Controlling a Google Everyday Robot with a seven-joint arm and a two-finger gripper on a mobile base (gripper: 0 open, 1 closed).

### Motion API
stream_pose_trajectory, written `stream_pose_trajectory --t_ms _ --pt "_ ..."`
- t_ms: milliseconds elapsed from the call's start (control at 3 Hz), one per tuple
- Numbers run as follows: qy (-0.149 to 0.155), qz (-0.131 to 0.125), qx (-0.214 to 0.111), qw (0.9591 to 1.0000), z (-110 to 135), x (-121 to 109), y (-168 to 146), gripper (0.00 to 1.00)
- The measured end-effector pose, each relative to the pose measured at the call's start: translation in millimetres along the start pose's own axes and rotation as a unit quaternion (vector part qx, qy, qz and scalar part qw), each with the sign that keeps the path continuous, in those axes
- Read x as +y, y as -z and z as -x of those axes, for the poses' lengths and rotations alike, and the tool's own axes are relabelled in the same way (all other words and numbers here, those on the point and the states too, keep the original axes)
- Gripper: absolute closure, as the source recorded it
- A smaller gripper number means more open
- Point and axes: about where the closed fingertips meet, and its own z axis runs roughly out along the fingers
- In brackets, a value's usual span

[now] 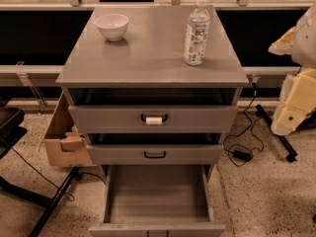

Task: Place blue plastic bottle into bottom drawer

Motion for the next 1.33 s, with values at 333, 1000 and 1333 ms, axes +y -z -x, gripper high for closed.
stream_pose_trajectory --t_ms 333,1000,1333 --pt "0.0 -0.001 -0.001 1.0 1 0 0 0.0" --pt "-0.059 -0.023 -0.086 0.9943 -2 -34 -40 0.0" --pt "-0.083 -0.073 -0.167 0.9797 13 -90 -57 0.0"
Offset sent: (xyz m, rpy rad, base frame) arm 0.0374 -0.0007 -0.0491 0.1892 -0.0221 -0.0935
